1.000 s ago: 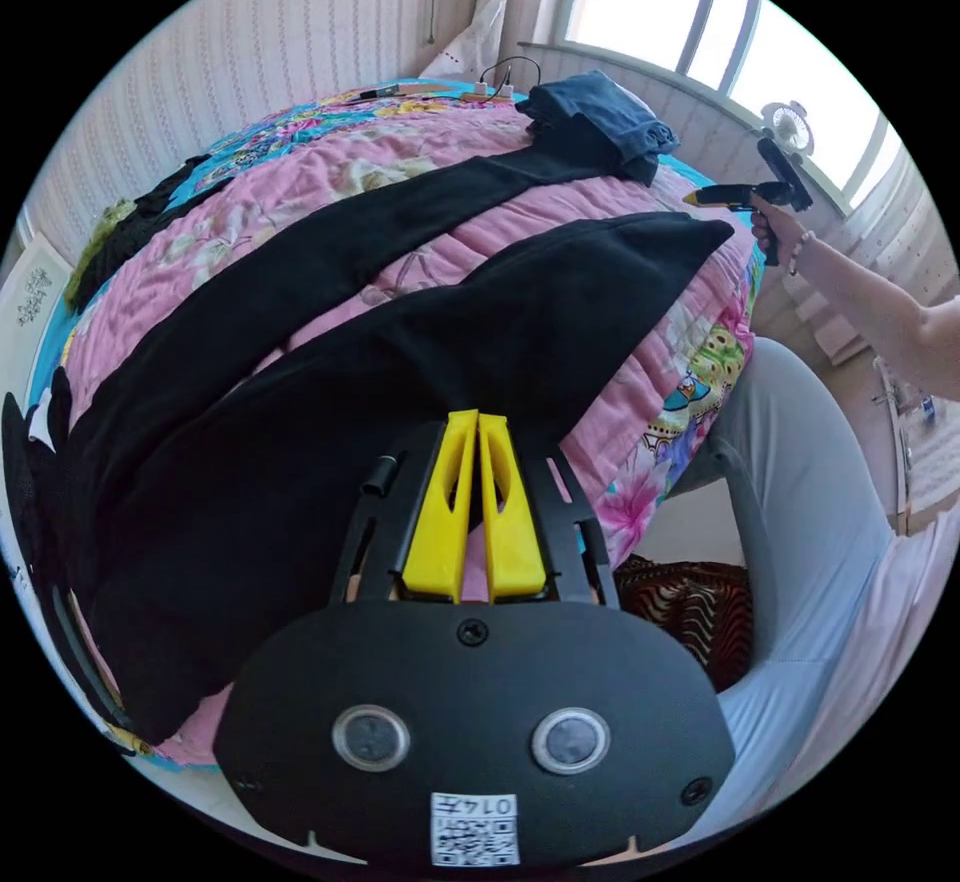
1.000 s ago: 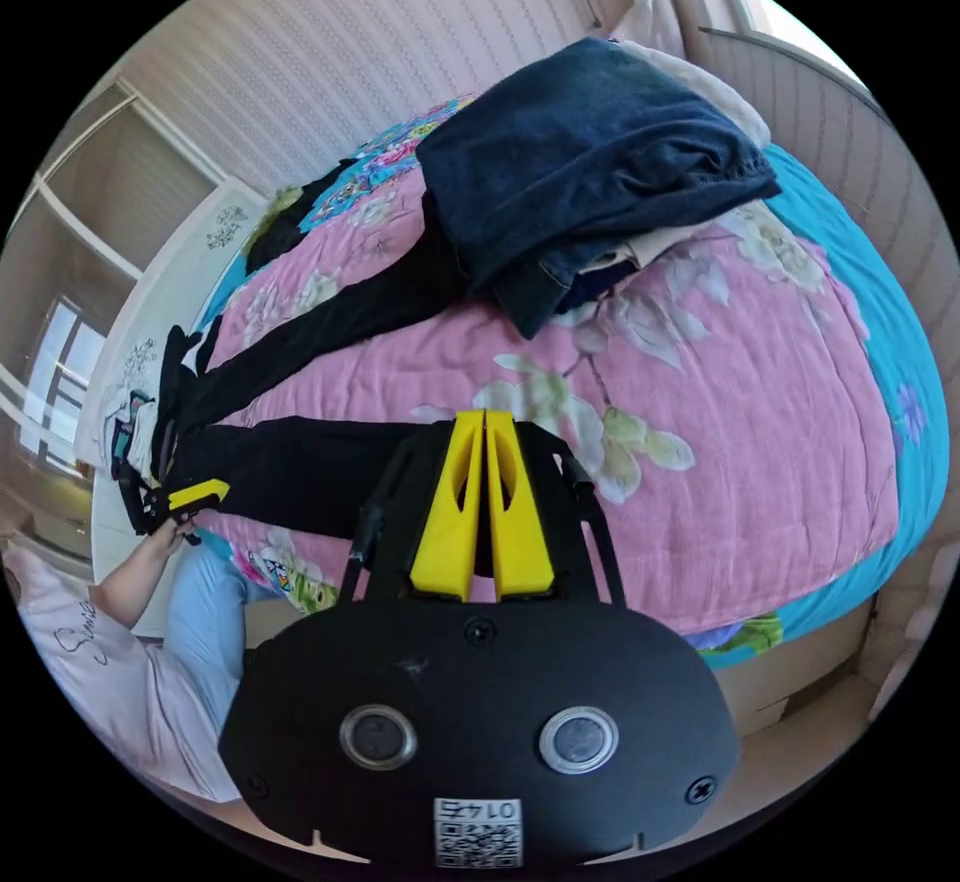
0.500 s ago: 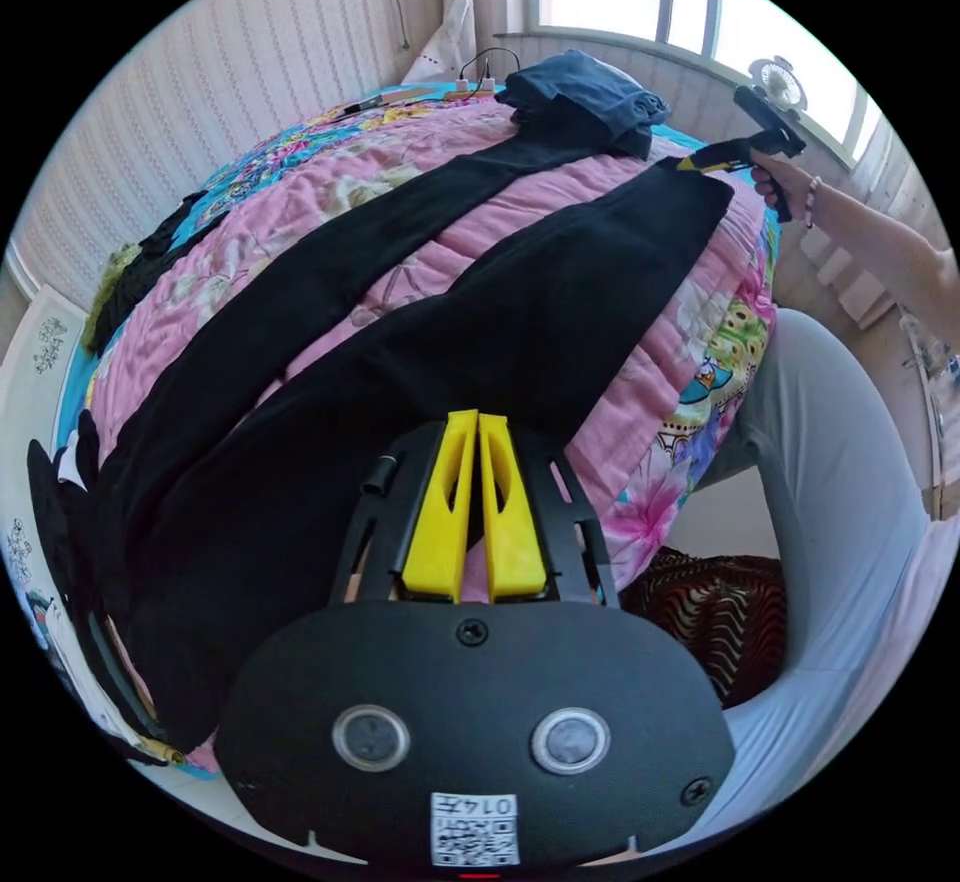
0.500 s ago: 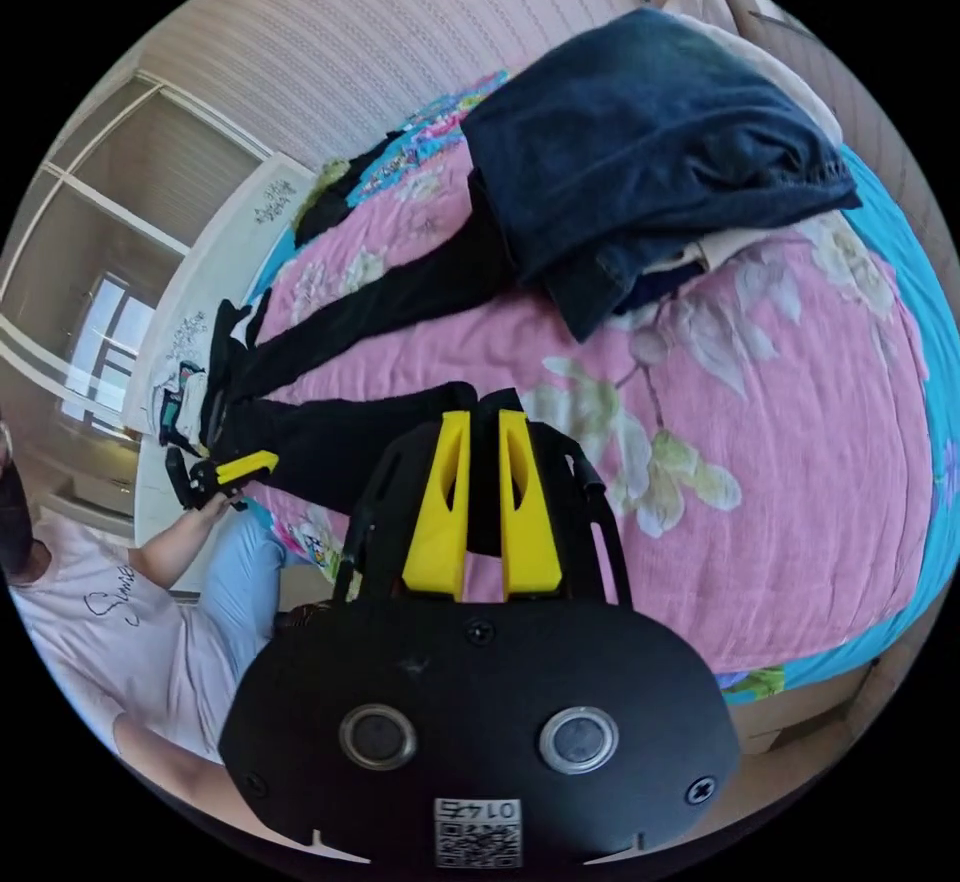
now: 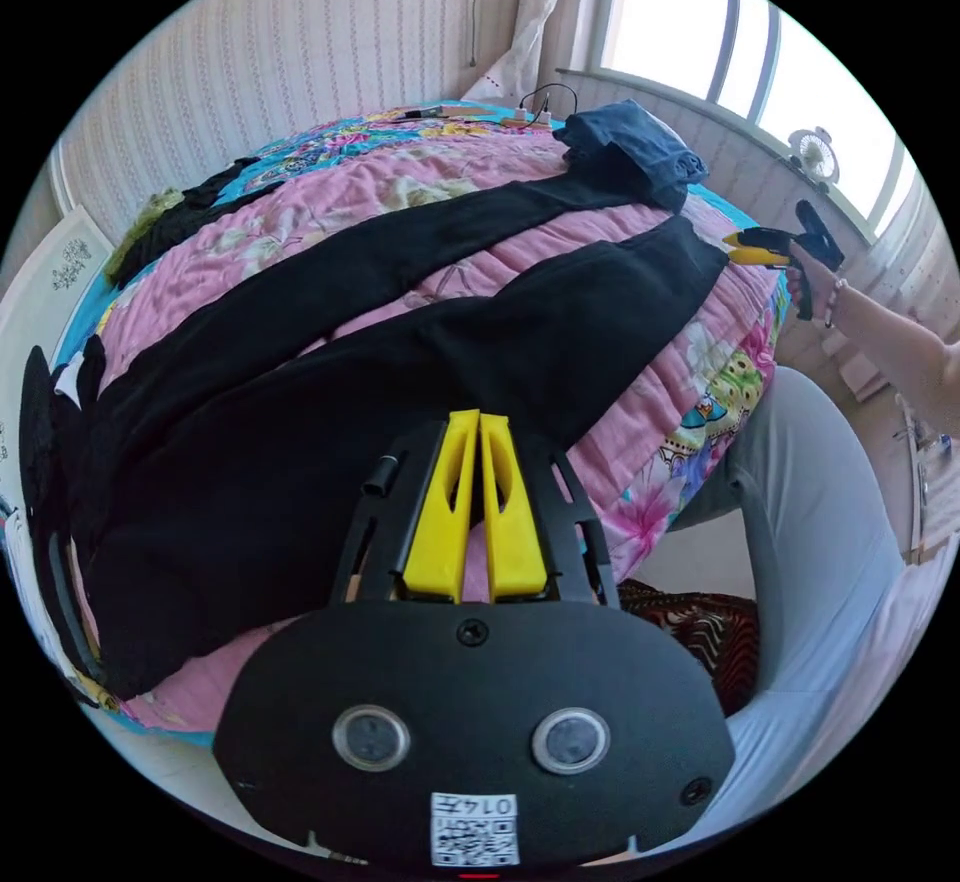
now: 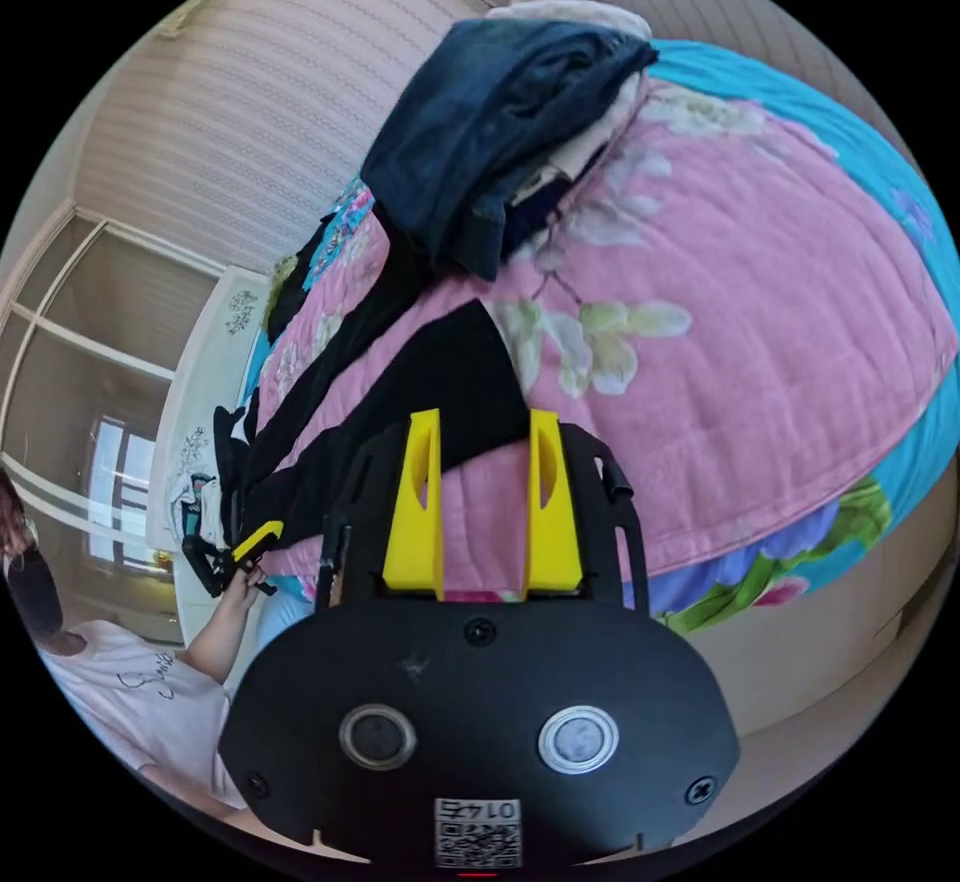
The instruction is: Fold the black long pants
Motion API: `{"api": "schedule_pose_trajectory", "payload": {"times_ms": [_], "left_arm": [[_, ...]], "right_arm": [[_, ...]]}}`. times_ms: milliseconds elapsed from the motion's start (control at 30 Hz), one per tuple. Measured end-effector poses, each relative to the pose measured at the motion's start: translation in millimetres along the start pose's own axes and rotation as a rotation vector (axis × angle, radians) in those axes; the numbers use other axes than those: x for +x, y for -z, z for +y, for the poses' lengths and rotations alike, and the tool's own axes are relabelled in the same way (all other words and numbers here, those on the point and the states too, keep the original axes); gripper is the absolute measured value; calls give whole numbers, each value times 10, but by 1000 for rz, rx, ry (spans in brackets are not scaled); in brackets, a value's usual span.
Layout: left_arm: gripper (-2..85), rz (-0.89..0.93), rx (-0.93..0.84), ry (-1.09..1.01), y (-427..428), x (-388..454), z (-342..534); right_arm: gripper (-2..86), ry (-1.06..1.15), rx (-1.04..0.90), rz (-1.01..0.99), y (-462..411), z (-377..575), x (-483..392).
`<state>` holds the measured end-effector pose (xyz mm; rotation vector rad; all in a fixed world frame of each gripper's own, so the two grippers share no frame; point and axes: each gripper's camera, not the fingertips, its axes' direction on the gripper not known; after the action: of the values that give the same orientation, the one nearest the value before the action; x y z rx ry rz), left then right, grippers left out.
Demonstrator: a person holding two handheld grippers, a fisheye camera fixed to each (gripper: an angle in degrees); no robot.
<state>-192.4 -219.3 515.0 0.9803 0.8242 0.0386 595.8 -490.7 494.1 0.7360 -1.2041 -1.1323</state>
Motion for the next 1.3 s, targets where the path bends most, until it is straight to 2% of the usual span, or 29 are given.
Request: {"api": "schedule_pose_trajectory", "payload": {"times_ms": [100,233,367,467,567,633,800,933,1167,1300], "left_arm": [[-9,16,32,80,214,-243,89],[-4,42,130,376,760,-1020,506],[6,-115,141,577,1374,-1803,1184],[30,-232,152,791,1884,-2463,1847],[70,-226,211,1043,2244,-3053,2423],[93,-141,282,1176,2366,-3415,2703],[113,11,416,1295,2293,-3901,2851],[92,91,426,1332,2266,-4198,2848],[50,189,428,1258,2422,-4560,2822],[48,238,466,1268,2522,-4660,2892]], "right_arm": [[79,-40,32,27,-79,-45,-11],[38,-7,6,-9,-1,-159,-36],[34,-19,26,-97,142,-194,66],[28,-81,59,5,205,-181,103],[32,-108,142,-28,297,-86,78],[49,-143,134,-118,227,-8,82],[69,-182,83,-254,-91,-65,14],[69,-198,-26,-217,-327,-202,-123],[87,-315,42,-290,-325,-286,-90],[76,-388,133,-418,-413,-296,17]]}}
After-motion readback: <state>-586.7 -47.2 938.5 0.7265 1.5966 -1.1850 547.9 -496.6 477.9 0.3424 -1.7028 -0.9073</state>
